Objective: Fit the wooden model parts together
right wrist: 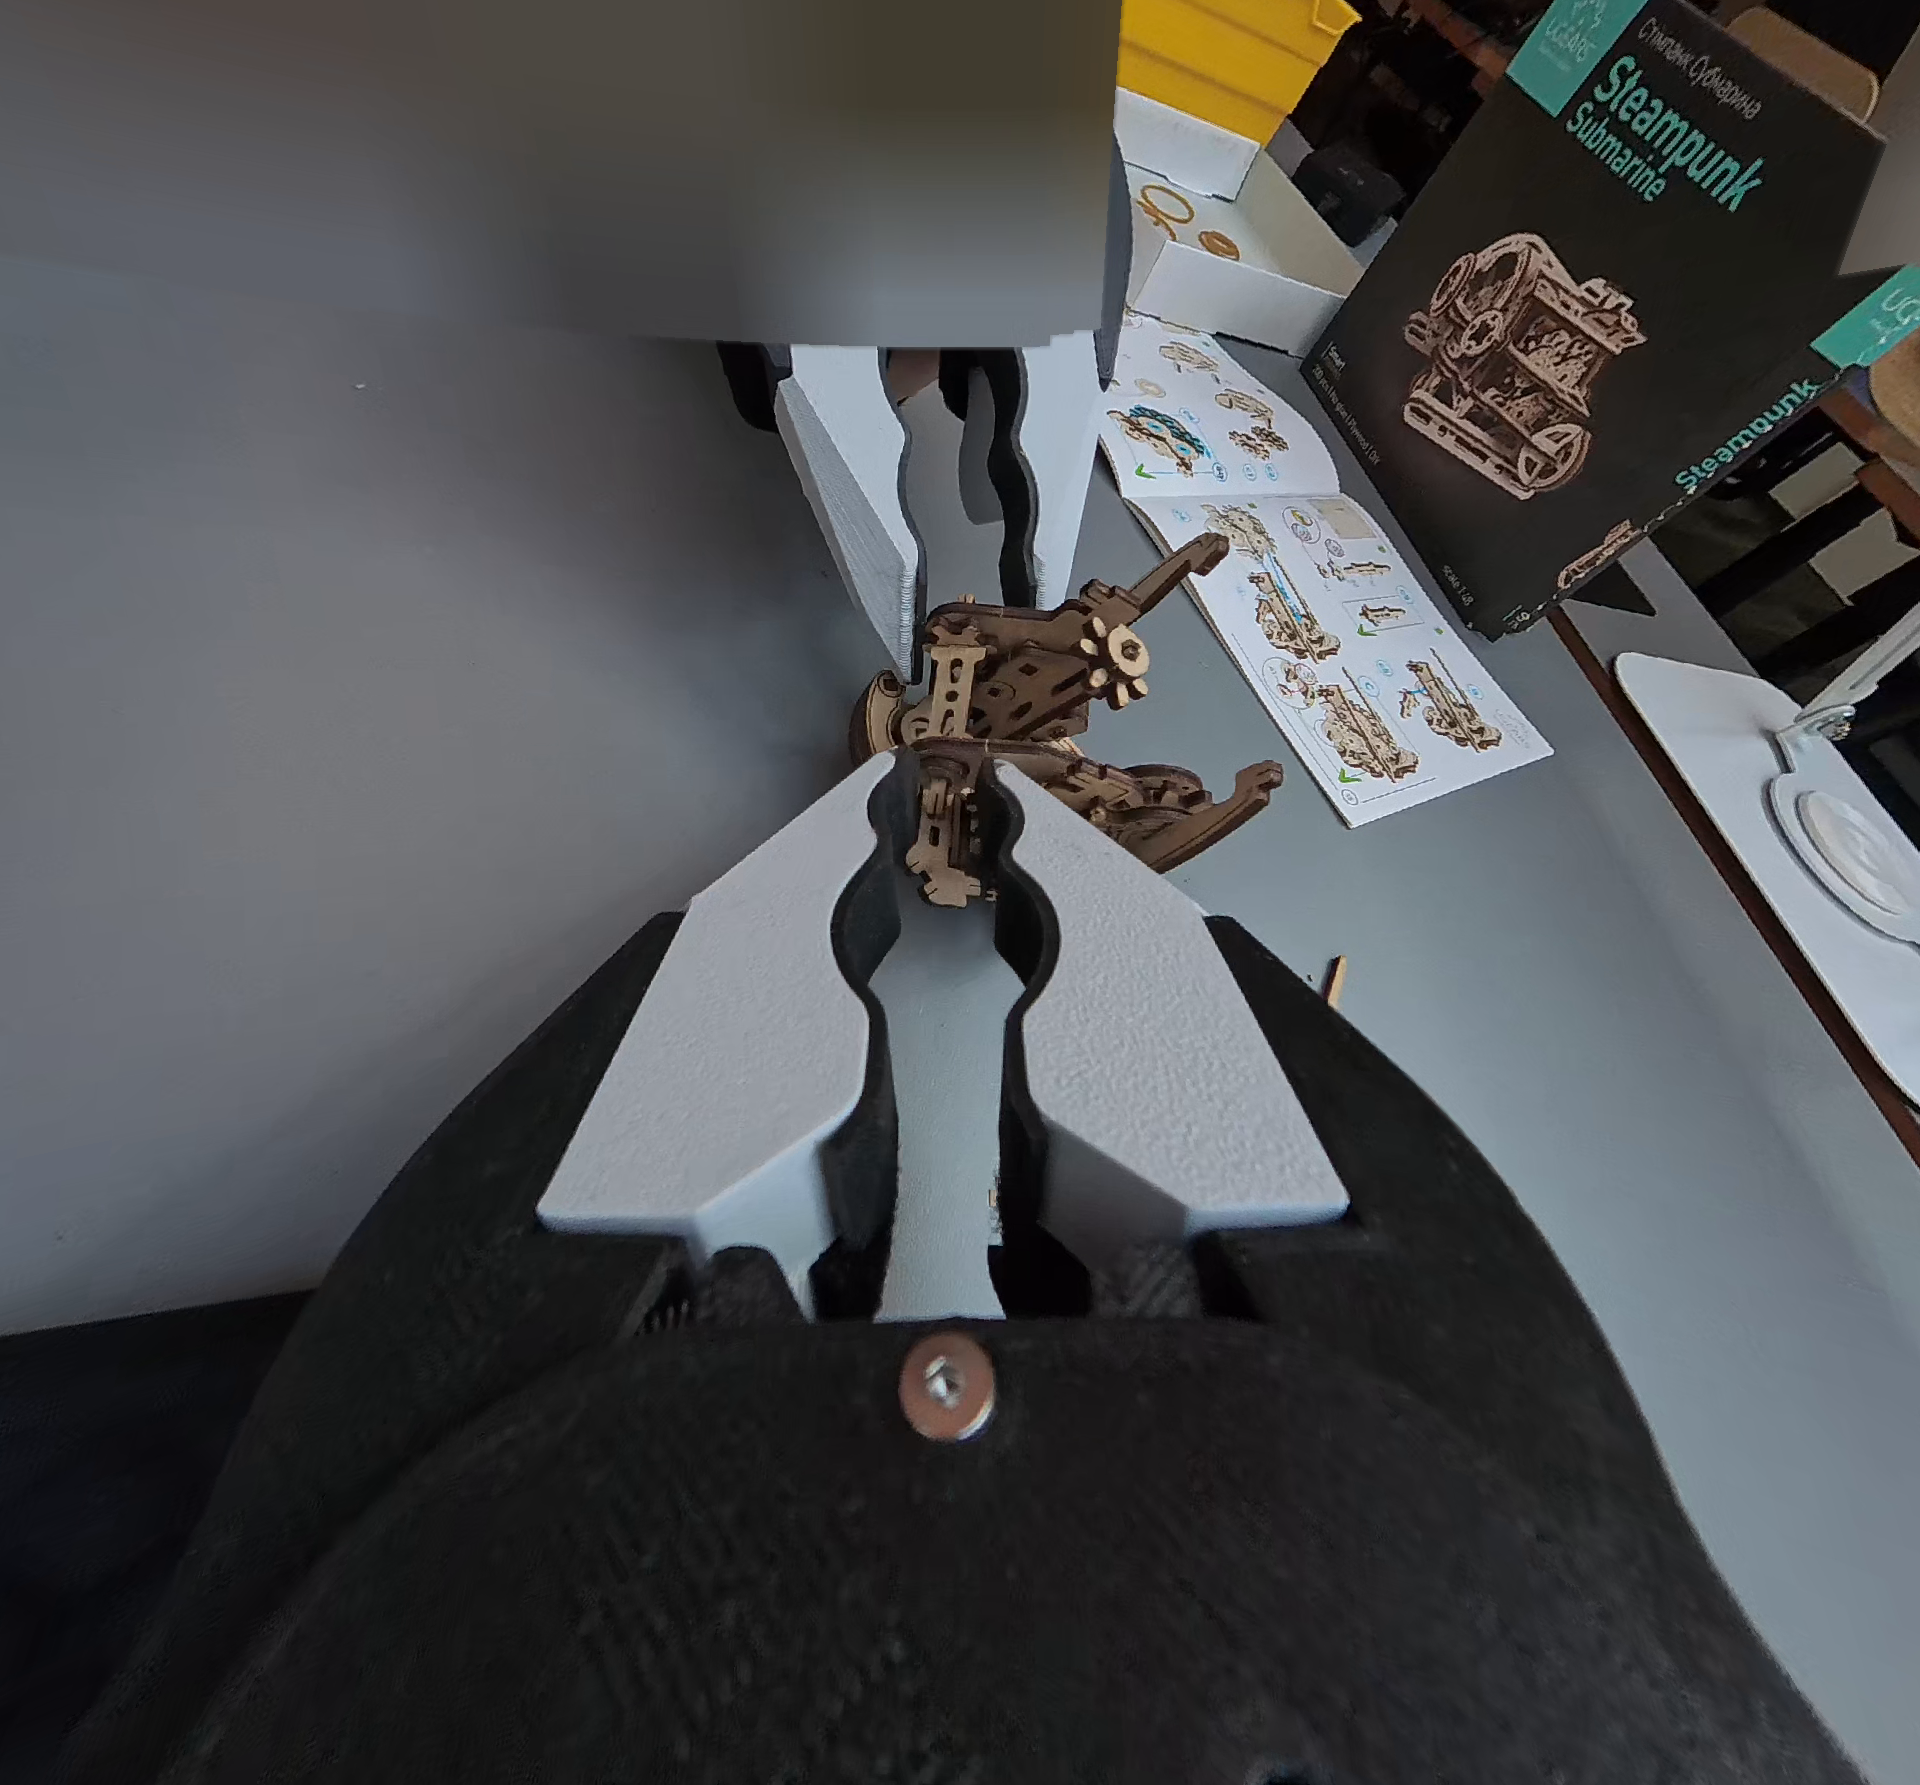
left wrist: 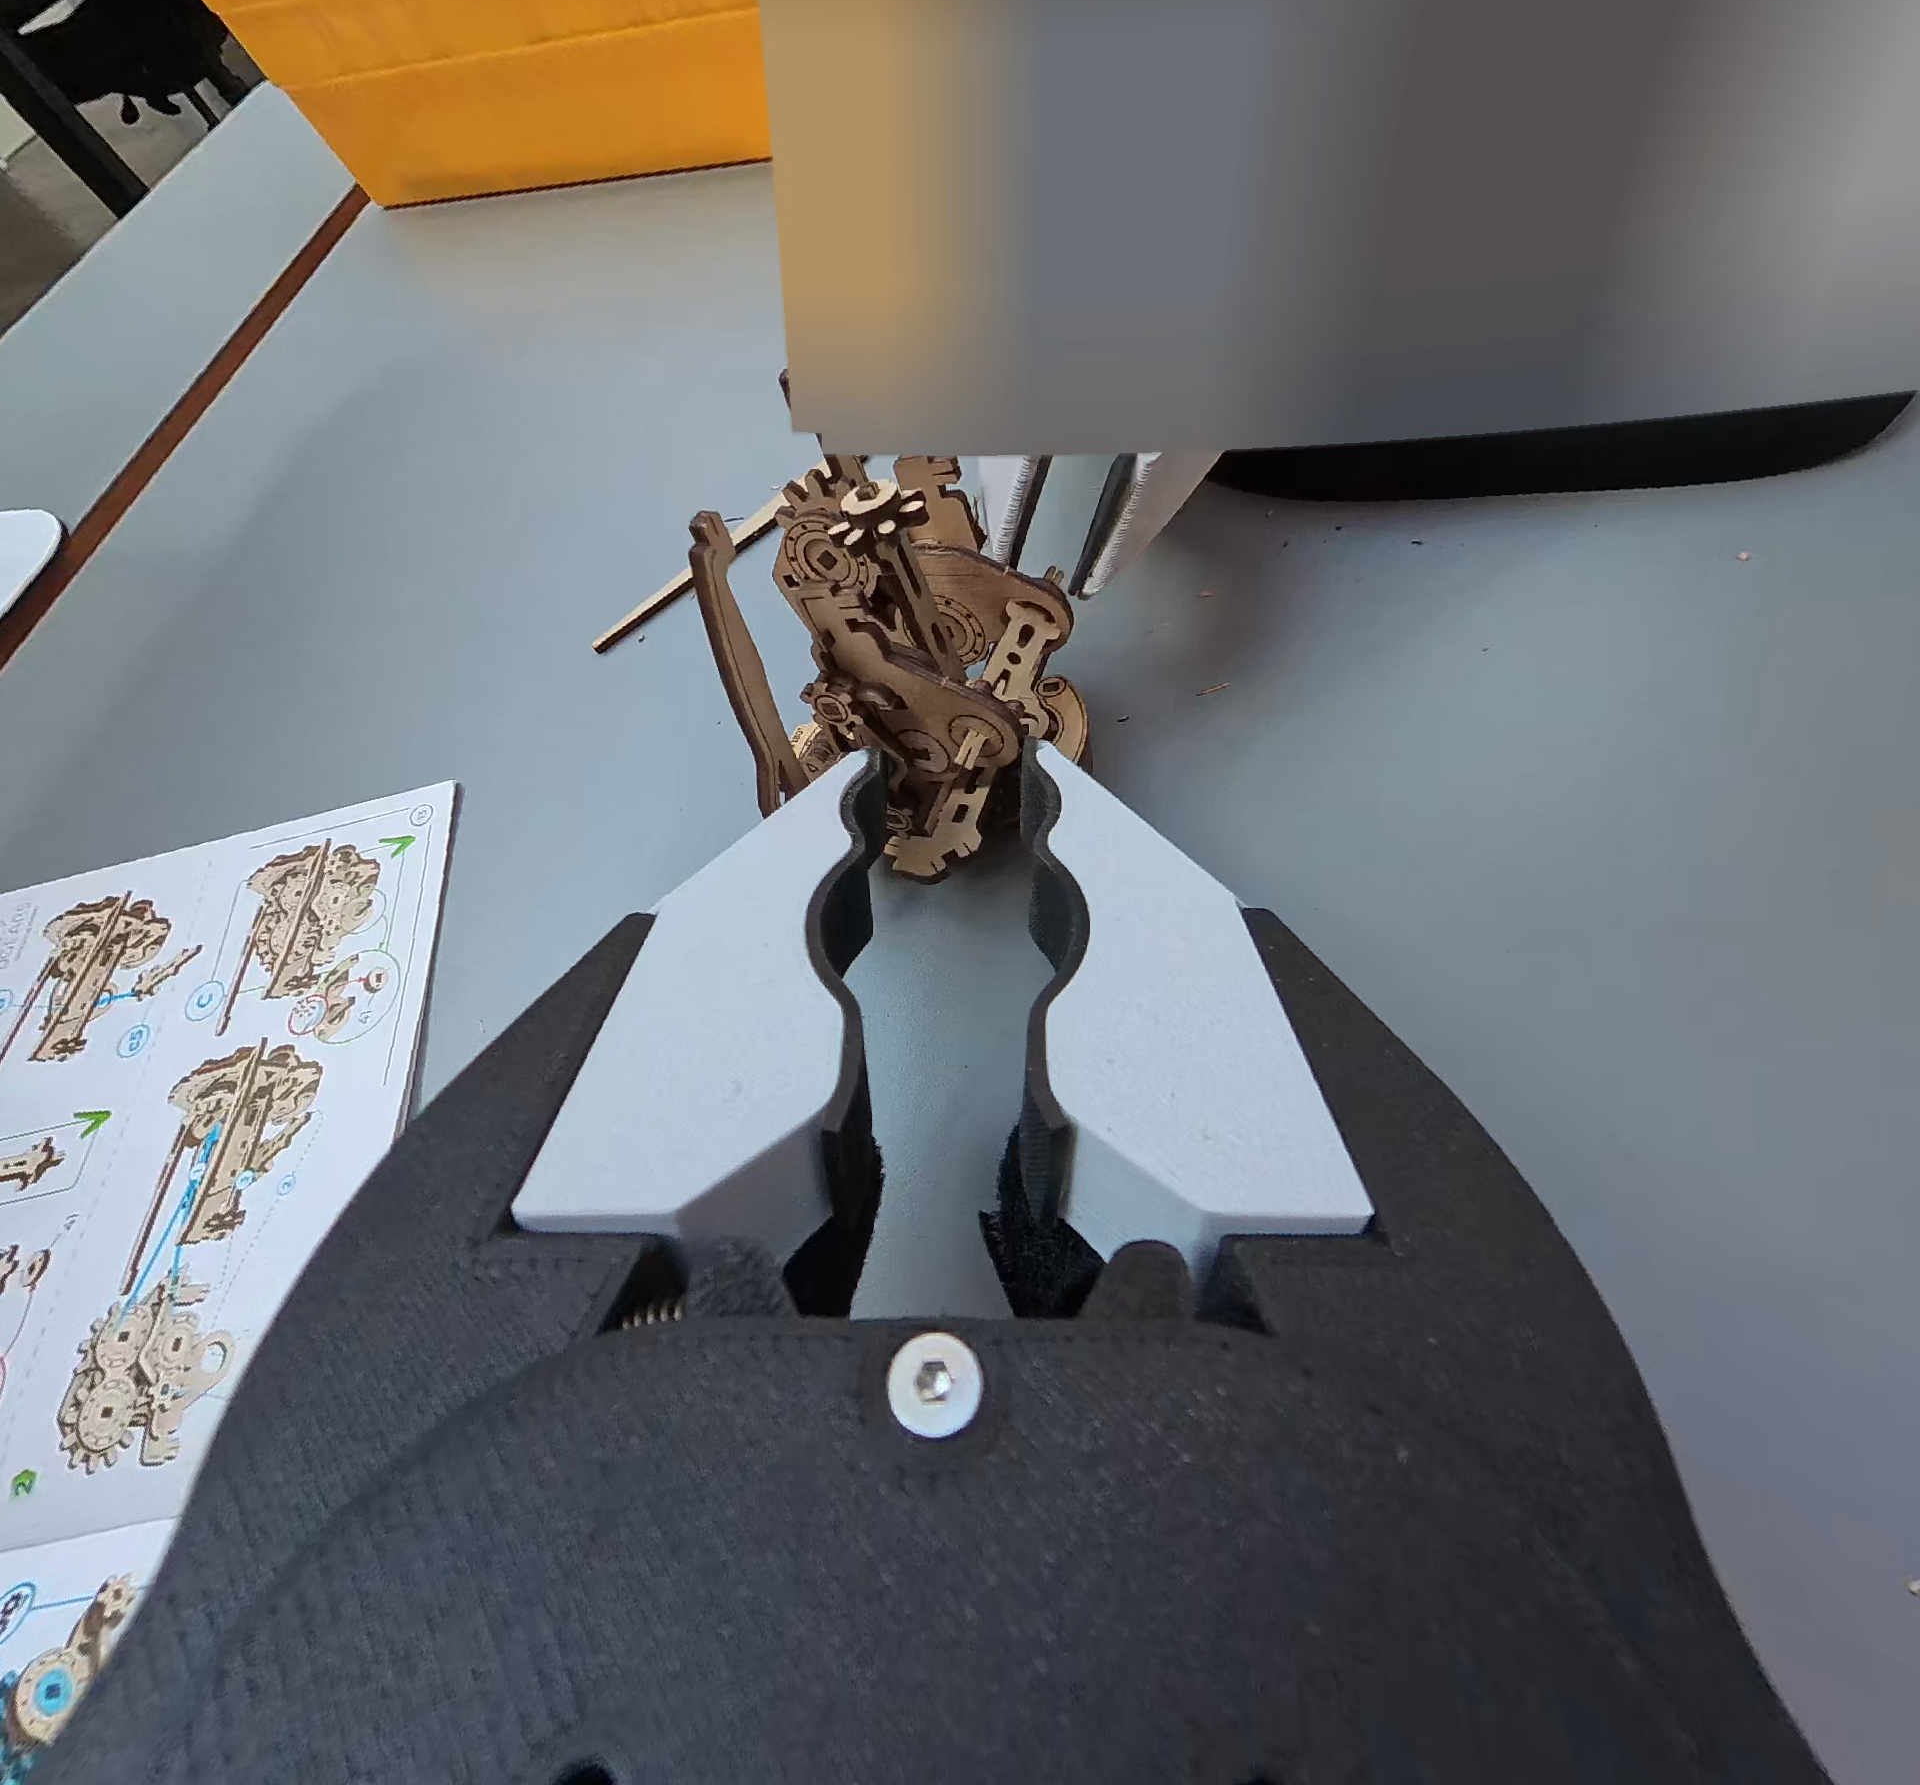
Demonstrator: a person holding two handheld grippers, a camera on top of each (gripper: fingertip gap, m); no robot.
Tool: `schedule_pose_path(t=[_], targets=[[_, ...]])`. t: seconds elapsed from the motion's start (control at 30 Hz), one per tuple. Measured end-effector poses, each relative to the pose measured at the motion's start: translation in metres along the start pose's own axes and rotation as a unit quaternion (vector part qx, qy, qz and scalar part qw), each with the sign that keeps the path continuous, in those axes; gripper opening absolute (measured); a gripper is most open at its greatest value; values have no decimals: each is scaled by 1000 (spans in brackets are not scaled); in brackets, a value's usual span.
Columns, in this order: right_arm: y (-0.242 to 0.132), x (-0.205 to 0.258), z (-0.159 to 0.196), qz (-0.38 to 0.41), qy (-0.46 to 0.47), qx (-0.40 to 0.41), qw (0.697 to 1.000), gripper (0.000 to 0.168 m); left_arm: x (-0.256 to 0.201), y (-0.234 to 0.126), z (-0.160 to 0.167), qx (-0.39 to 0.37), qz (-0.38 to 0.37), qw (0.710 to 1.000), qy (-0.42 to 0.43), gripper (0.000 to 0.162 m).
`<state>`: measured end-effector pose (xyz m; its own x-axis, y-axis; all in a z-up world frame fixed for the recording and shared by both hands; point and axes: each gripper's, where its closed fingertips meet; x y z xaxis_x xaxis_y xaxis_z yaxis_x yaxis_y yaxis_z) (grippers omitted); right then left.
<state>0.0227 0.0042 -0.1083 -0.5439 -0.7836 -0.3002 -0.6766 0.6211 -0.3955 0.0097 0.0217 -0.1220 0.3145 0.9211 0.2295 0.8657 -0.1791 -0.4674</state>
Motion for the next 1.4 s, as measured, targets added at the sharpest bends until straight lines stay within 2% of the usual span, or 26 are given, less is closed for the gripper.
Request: schedule_pose_path(t=[0.5,1.13,1.4], targets=[[4,3,5,-5,-46,10,999,8,-1,0,0,-16,12,1000,0,23],[7,1,3,25,-33,31,999,6,1,1,2,-4,-5,1000,-14,22],[-1,-2,-6,18,-50,-6,999,4,2,0,-3,-26,29,997,-60,22]])
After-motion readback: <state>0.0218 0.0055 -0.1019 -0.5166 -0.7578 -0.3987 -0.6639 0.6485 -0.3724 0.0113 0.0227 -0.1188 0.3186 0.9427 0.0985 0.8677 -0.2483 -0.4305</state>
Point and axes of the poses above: each gripper's, where its closed fingertips meet, y out along the fingers, z out of its underside, x = y × z across the jaws, and after that the axes turned 4 degrees about y, right-handed
